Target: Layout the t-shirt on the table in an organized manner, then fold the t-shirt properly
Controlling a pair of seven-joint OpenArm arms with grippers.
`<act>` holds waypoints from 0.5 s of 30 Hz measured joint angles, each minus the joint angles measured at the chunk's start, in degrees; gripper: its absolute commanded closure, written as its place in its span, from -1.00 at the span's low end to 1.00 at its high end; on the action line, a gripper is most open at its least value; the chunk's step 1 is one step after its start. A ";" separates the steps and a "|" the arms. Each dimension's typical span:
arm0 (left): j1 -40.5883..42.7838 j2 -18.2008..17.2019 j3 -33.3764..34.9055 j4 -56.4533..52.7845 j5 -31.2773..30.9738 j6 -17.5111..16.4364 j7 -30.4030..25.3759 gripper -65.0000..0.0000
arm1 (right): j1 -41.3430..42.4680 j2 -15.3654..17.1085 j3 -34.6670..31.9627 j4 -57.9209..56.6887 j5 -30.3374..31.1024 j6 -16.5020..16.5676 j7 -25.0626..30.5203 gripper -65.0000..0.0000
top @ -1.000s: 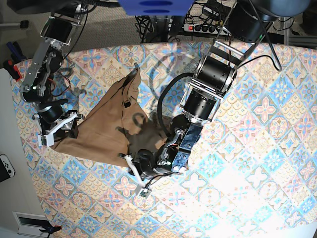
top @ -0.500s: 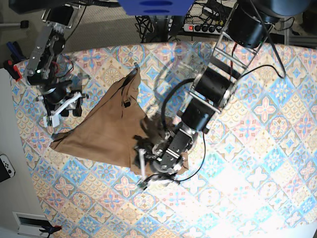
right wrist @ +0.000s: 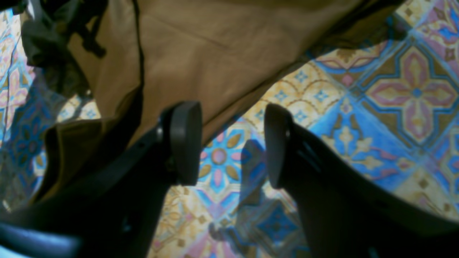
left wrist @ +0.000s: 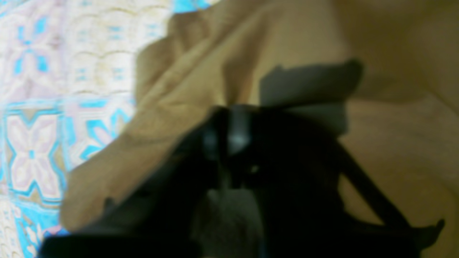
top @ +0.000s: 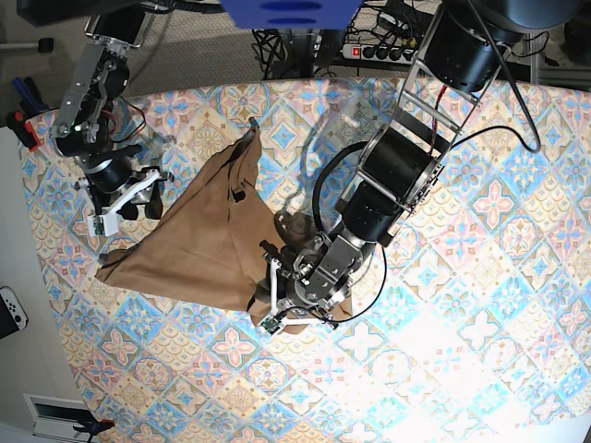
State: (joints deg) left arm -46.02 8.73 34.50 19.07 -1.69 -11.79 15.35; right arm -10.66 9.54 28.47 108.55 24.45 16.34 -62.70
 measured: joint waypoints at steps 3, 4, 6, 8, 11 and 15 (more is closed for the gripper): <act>-0.15 0.00 -0.07 0.09 0.02 0.00 0.61 1.00 | 0.00 0.20 0.26 0.00 -0.57 -0.15 -0.07 0.18; -0.15 0.00 -0.07 0.09 0.02 0.00 0.61 1.00 | 0.00 0.17 0.28 0.00 -0.52 -0.11 -0.04 0.18; -0.15 -0.02 -0.07 0.11 0.02 -0.04 0.52 1.00 | 0.00 0.11 0.15 0.00 -0.48 -0.09 -0.04 0.18; 0.02 -0.15 -0.07 1.42 0.04 -0.02 1.90 1.00 | 0.00 0.11 0.13 0.00 -0.50 -0.09 -0.04 0.18; 1.09 -0.50 -0.07 8.31 0.42 -0.22 9.84 1.00 | 0.00 0.15 0.17 0.00 -0.55 -0.11 -0.09 0.18; 6.84 -1.07 0.17 27.69 0.26 -0.28 19.91 1.00 | 0.00 0.04 0.17 0.07 -0.50 -0.11 0.02 0.18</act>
State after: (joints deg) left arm -39.18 7.66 34.68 46.76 -1.43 -12.08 35.27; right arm -10.66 9.58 28.64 108.62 23.94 16.23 -62.67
